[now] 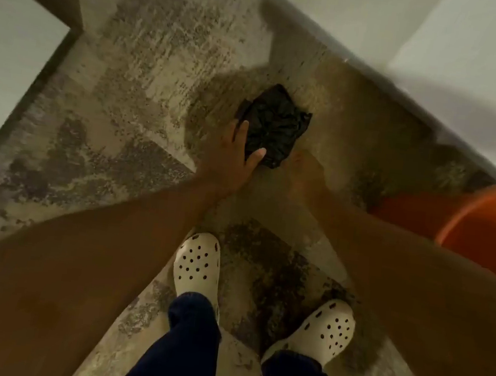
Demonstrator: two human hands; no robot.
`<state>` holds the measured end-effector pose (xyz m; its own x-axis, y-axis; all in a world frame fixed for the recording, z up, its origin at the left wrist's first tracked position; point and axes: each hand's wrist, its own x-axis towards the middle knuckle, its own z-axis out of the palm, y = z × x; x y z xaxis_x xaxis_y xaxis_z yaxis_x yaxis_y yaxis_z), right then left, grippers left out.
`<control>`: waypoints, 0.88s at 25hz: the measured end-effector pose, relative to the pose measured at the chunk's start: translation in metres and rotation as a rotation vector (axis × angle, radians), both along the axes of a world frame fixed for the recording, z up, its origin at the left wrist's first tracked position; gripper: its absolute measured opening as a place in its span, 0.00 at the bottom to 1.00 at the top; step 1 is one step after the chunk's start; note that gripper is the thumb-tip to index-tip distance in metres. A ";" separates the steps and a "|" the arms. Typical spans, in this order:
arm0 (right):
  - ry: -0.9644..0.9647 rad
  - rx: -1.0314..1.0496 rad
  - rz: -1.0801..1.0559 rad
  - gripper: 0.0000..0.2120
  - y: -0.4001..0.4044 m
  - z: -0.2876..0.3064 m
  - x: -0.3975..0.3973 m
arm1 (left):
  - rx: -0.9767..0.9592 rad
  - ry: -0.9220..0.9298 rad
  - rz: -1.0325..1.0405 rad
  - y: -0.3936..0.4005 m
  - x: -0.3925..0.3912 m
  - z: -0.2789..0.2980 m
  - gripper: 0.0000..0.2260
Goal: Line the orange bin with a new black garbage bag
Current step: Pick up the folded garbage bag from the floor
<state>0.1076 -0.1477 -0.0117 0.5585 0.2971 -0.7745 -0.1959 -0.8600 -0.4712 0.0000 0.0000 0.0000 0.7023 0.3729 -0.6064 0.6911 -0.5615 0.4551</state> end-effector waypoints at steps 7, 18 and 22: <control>0.281 0.032 -0.623 0.23 0.027 -0.046 0.005 | -0.012 0.109 -0.032 -0.007 0.008 -0.040 0.33; -0.169 0.216 -0.255 0.13 0.054 0.020 -0.031 | -0.308 -0.255 0.548 -0.009 0.004 0.011 0.23; -0.227 0.415 -0.117 0.11 0.037 0.086 -0.074 | -0.774 -0.290 0.933 -0.014 0.000 0.070 0.26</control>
<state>0.0340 -0.1112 0.0743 0.7477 0.4803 -0.4586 -0.1324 -0.5688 -0.8117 -0.0003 -0.0139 0.0702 0.5061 0.4149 -0.7561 0.5005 0.5728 0.6492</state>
